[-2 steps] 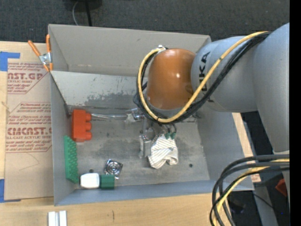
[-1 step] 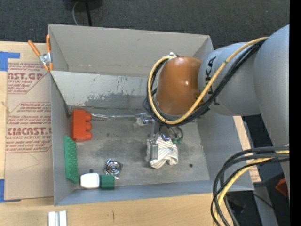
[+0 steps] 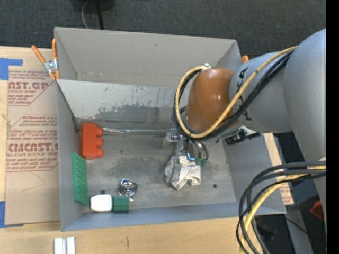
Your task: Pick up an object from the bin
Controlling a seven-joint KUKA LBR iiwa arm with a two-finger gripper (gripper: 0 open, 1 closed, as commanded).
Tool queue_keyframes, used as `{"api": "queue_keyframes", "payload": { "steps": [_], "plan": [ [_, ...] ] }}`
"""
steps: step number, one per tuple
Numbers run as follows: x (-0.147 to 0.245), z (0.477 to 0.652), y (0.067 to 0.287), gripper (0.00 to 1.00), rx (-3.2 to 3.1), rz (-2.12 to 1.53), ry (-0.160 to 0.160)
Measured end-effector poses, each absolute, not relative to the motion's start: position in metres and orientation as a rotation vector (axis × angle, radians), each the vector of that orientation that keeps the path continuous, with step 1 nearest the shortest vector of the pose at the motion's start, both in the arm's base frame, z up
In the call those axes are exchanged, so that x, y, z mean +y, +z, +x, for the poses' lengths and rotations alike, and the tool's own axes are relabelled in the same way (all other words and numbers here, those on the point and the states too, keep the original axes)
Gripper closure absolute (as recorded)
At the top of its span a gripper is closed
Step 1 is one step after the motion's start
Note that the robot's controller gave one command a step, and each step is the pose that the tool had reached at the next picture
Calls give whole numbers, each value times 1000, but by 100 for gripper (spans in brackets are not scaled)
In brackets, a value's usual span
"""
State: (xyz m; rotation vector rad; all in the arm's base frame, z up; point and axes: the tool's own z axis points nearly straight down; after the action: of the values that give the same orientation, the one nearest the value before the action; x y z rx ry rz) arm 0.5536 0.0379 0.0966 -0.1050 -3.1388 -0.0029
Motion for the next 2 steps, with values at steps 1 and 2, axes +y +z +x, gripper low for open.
{"api": "queue_keyframes", "payload": {
  "steps": [1,2],
  "plan": [
    [30,545,96,0,-3138,147,-1],
    [14,541,81,0,-3109,467,-4]
  ]
}}
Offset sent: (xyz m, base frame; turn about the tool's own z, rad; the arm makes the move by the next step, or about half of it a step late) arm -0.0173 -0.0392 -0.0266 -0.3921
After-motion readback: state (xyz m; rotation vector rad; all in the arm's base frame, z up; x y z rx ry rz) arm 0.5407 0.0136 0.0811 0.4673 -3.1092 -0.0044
